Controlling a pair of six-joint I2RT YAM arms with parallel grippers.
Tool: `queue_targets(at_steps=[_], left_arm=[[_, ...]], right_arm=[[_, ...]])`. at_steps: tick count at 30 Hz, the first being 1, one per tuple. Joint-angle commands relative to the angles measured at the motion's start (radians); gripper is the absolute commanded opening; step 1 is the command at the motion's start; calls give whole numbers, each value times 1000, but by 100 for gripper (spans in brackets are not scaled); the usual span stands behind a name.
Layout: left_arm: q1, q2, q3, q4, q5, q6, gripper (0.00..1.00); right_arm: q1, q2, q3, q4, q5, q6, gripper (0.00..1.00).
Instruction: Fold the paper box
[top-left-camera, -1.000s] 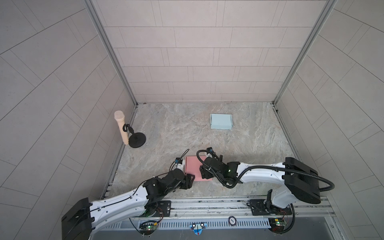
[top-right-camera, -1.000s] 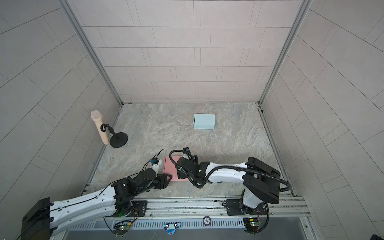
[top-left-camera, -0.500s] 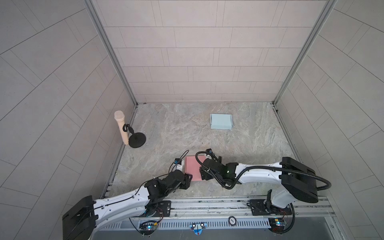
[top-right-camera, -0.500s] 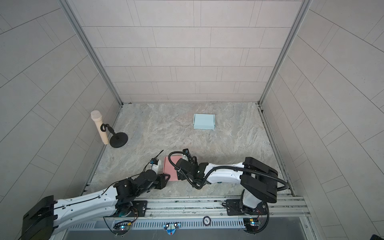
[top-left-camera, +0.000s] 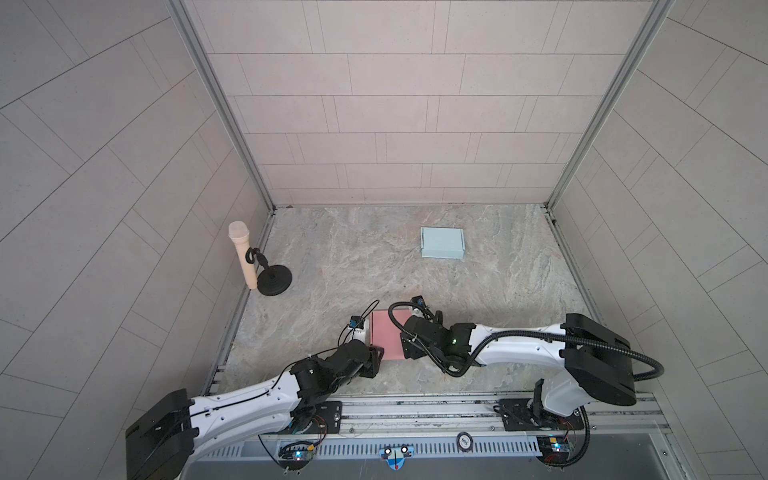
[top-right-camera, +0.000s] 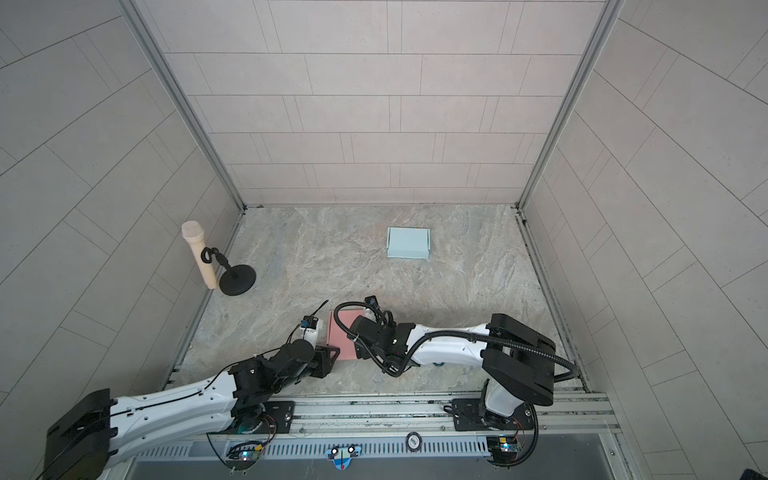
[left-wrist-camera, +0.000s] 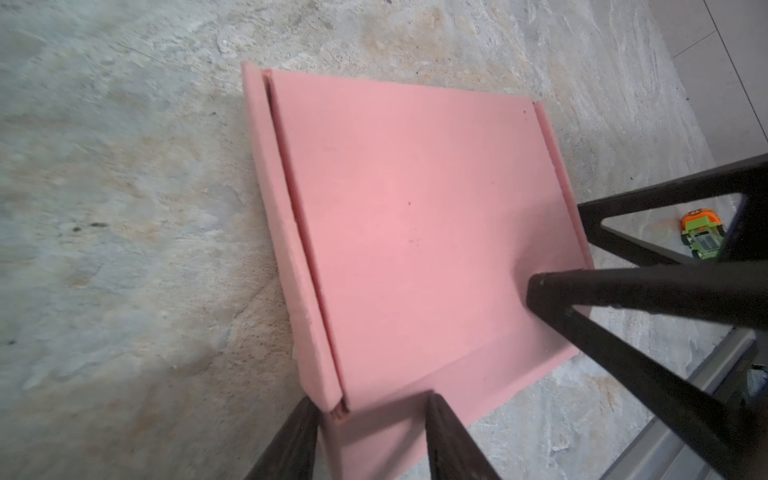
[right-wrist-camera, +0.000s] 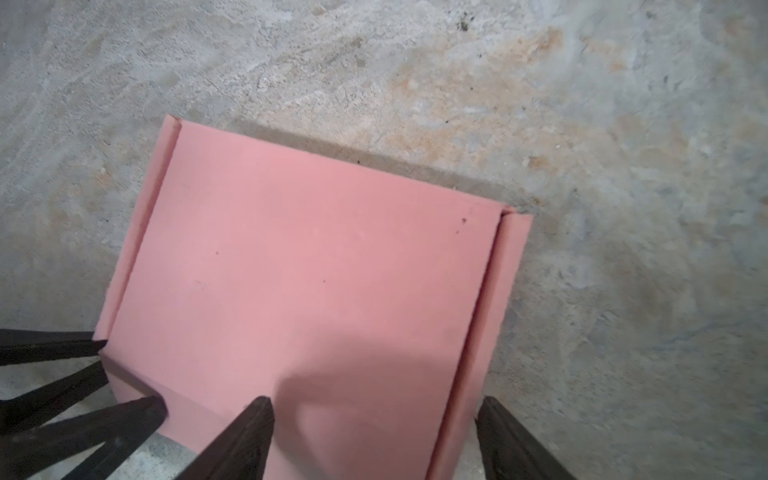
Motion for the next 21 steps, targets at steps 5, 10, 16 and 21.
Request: queue_targets(at_steps=[5,10,16,21], left_arm=[[6,-7,18,-34,-36,19,46],[7,0,21,-30,-42,18,46],[8,30,31,-23,-42,21,47],[9,31,37,-21,-50,19,47]], right_arm=[[-37,-42,92,-177,71,-99,82],[-80,11,186,-210,51,-193,82],[-127,161,327,-199,-37,-287,82],[-159,248,381,-162,-114,-312,82]])
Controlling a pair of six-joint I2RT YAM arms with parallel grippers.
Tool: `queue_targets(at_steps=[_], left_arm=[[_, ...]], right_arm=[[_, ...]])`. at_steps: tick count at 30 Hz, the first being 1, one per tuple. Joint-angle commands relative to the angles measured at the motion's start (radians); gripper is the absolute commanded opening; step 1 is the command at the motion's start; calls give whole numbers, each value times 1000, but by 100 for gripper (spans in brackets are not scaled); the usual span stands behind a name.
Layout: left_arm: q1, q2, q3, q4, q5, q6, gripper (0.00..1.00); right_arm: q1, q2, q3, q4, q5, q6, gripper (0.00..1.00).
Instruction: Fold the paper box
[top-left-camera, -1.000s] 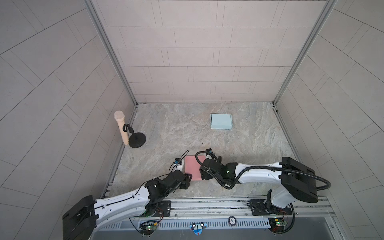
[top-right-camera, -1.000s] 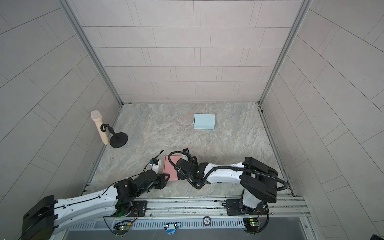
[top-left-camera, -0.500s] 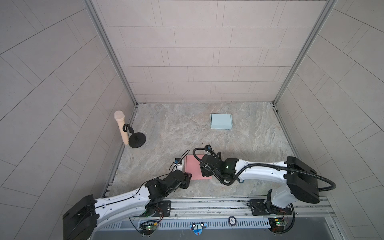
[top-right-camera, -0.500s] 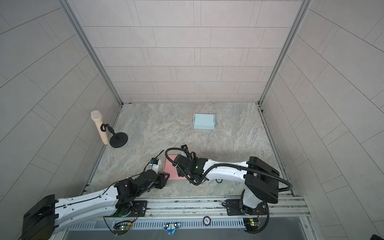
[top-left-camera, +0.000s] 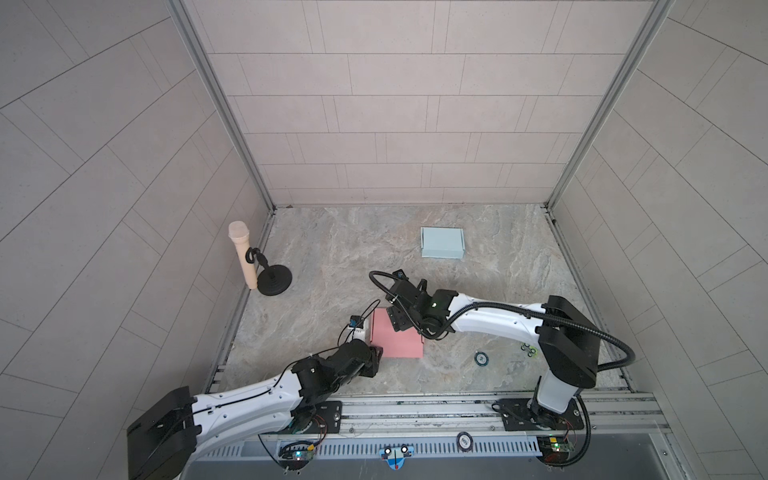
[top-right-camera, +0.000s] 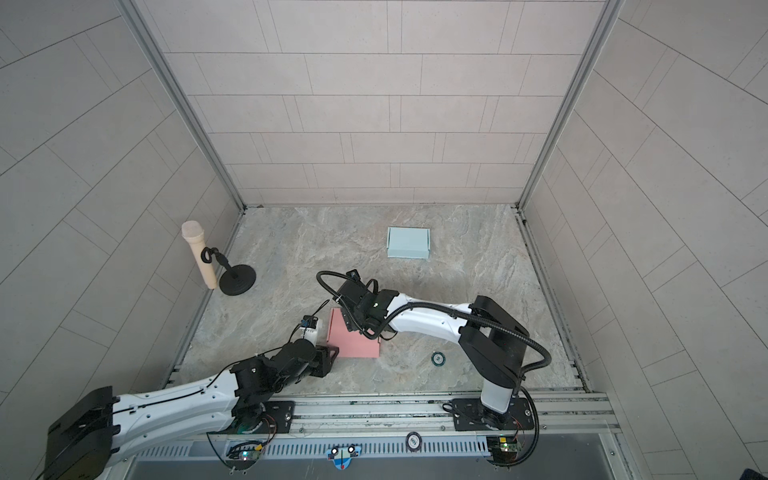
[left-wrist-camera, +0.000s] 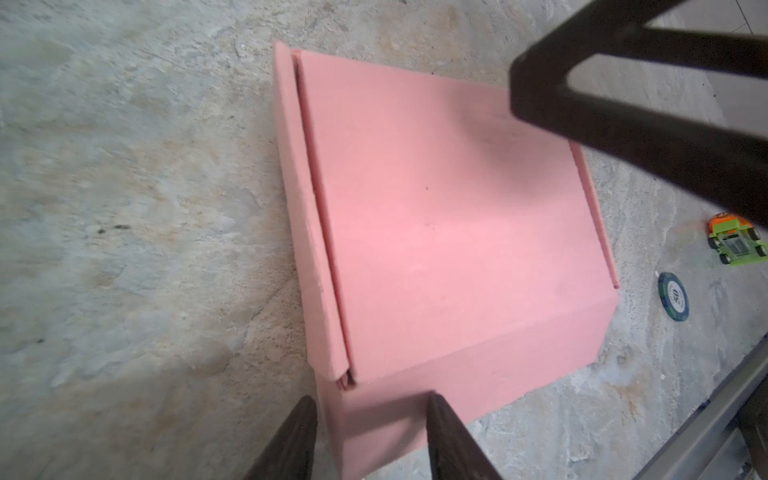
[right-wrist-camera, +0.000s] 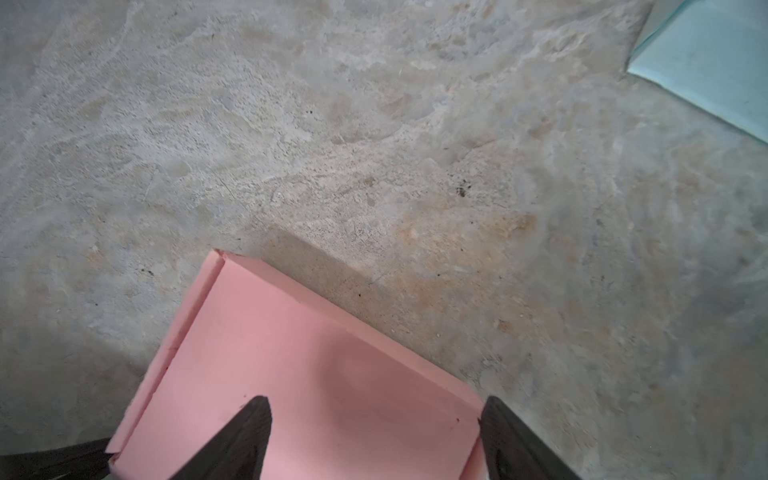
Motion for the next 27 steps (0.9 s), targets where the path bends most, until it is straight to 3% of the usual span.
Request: queue_targets(at_steps=[1,18,27], left_arm=[[9,12,30,-10,-24,20,47],[72,169,82,40,-8,76,48],[93,247,152,-20,-77,87,58]], right_arm=[[-24,52,31,18,-79,-40,81],[-41,117,-14,89,-287,-48,78],[-10,147,-9,87,-298,-60,76]])
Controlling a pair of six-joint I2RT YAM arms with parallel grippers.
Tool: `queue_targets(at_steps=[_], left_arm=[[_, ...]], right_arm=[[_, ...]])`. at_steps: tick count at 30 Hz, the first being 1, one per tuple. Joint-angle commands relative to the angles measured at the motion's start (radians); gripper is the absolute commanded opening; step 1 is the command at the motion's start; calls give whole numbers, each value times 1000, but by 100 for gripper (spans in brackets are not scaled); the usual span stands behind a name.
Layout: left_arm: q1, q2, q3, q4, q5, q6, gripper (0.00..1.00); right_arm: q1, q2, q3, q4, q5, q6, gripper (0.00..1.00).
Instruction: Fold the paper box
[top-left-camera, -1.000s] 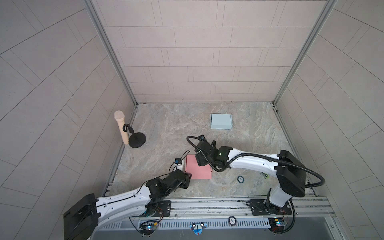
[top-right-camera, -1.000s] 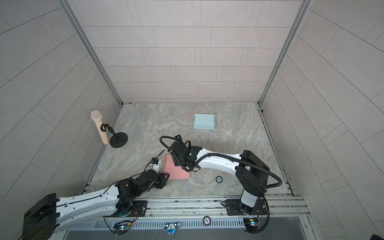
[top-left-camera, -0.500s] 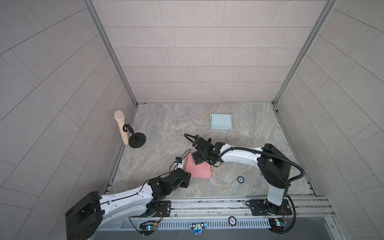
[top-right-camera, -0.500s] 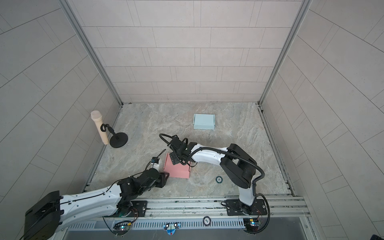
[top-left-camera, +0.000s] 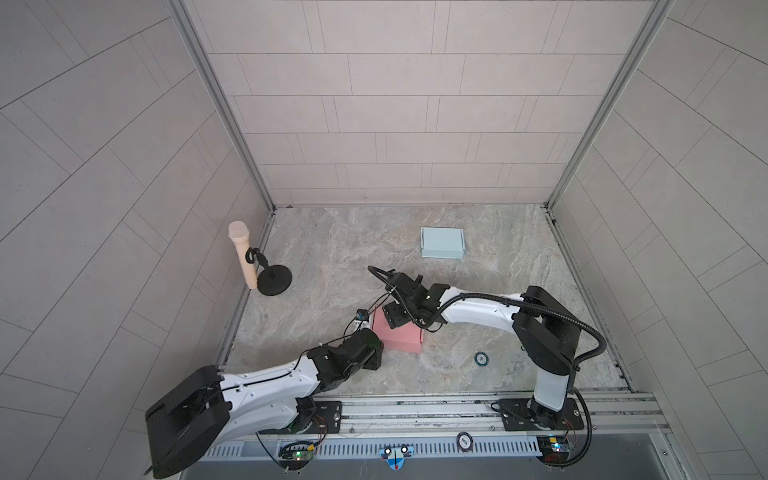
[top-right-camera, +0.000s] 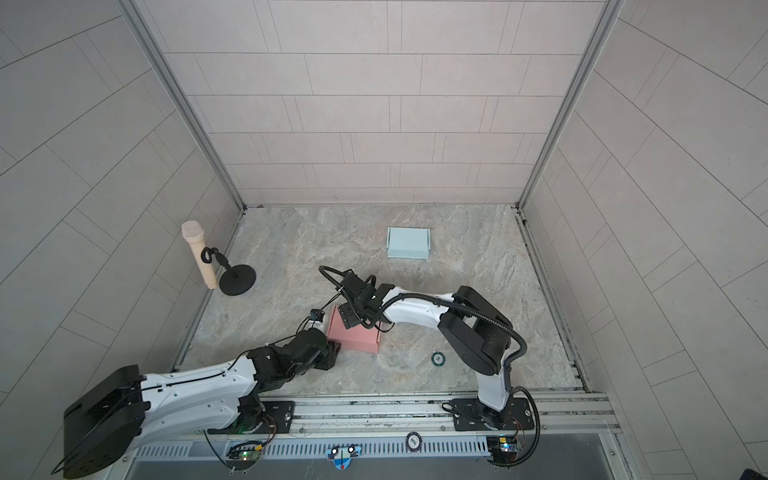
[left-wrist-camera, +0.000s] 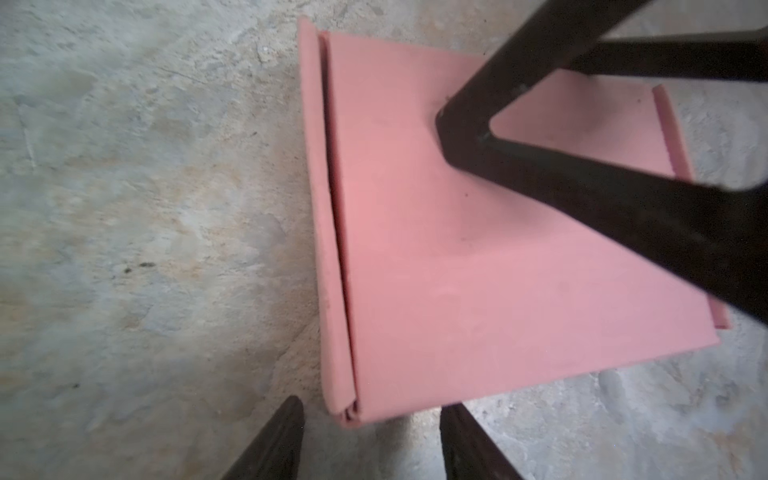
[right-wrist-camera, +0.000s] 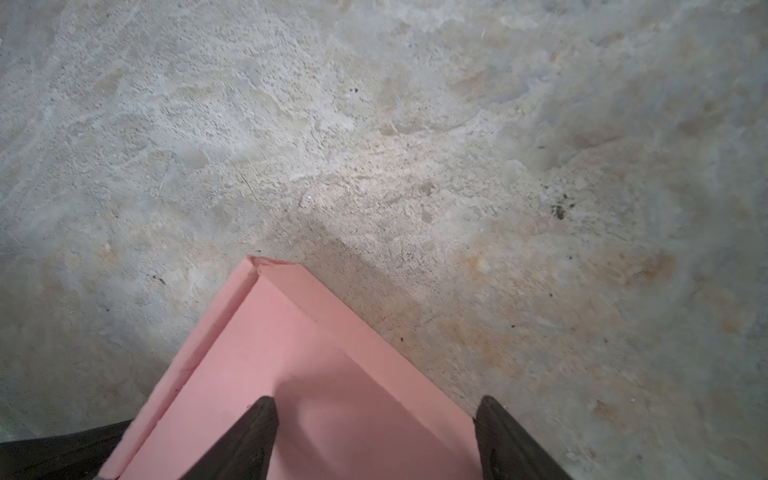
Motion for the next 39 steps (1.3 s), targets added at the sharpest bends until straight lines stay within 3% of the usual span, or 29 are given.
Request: queue_targets(at_steps=[1,19,32,39], left_arm=[[27,20,44,-4,-68,12,58],[49,88,103,-5,-51,28,67],[47,-153,56,-172,23,44,75],[-33,-226,91,-227,70,41,65]], right_arm=[[51,53,-24,-26,-105,6,76],[69,35,-7,-33,-80,17,75],[17,-107,13,-96,65,43,77],[4,-229,-15,-122,115,44,77]])
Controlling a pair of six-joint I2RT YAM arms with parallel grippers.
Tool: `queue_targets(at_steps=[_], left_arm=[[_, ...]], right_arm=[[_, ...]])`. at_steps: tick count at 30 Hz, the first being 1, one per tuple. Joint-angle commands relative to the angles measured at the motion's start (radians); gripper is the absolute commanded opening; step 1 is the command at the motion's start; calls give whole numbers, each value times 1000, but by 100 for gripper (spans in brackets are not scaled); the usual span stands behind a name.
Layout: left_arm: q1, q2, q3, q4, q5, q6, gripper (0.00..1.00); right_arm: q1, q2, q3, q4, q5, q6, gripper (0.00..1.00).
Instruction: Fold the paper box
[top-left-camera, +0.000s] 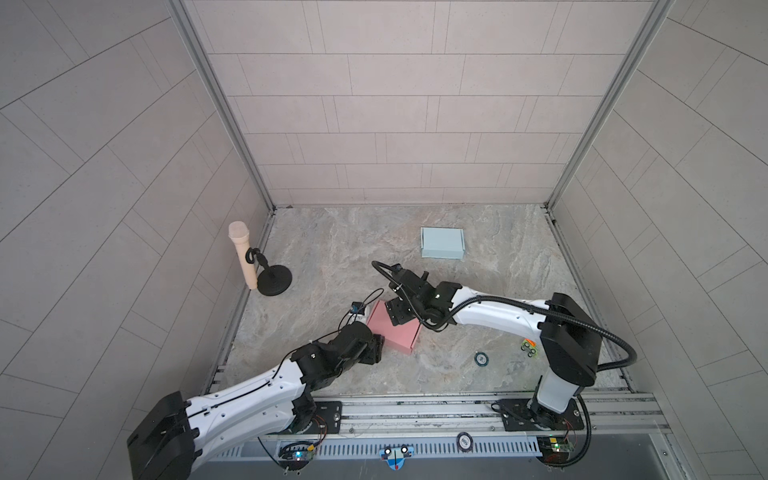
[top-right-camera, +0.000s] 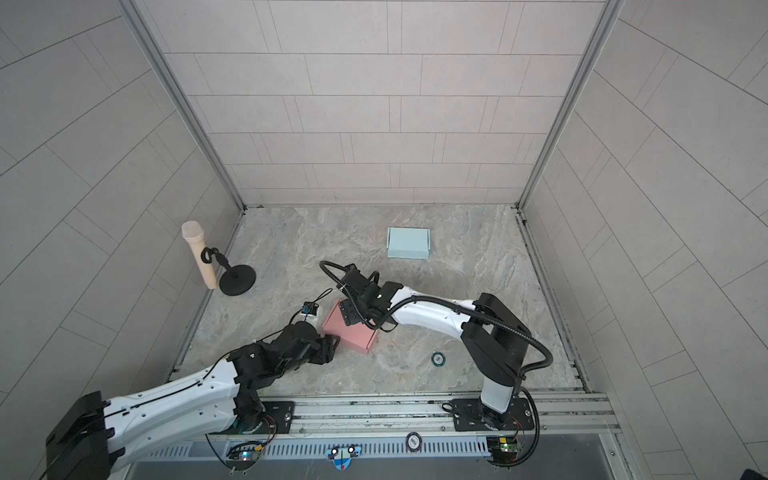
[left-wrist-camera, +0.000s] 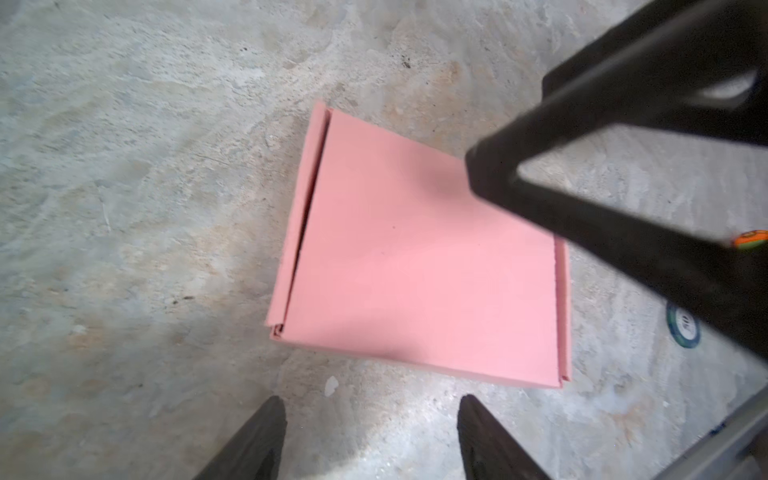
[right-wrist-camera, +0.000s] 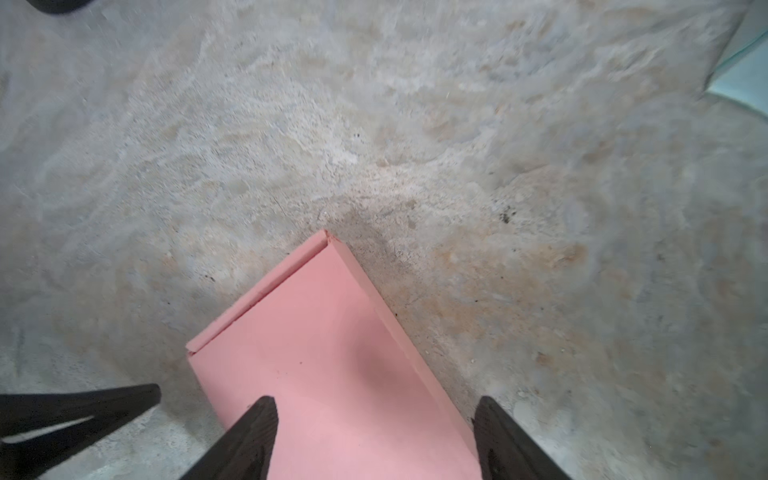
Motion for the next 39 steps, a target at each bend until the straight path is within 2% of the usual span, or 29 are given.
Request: queue_targets(at_steps=[1,4,6,10,12,15,18,20,22,28,39], left_arm=[[-49,-16,32,-44,23,-2,62],[-45,-54,42,-56,21,-18,57],[3,-84,71,-92,21,6,56],[205,-15,132,-30,227,92,60],[265,76,201,-43,259,146,60],[362,210,285,-38,300,215,57],[489,327,326,-28,323,249,53],[537,388,332,-13,335,260,50],[546,426,328,7,335,255,48],[540,502,269,82,358,231,45],[467,413,149,104,324,186,44]], right_arm=[[-14,-86,-35,-32,49,20,77],[-27,-169,-114,-26,49,44,76],[-25,-237,-190,-25,48,67,76],[8,-364,-351,-23,58,134,75],[42,-411,-417,-10,69,174,72],[87,-455,-499,9,109,238,64],[101,-469,-564,47,124,279,50],[102,-458,-585,65,136,285,41],[103,-430,-583,77,143,277,36],[84,-301,-547,149,126,246,31],[1,-96,-452,238,35,165,28]])
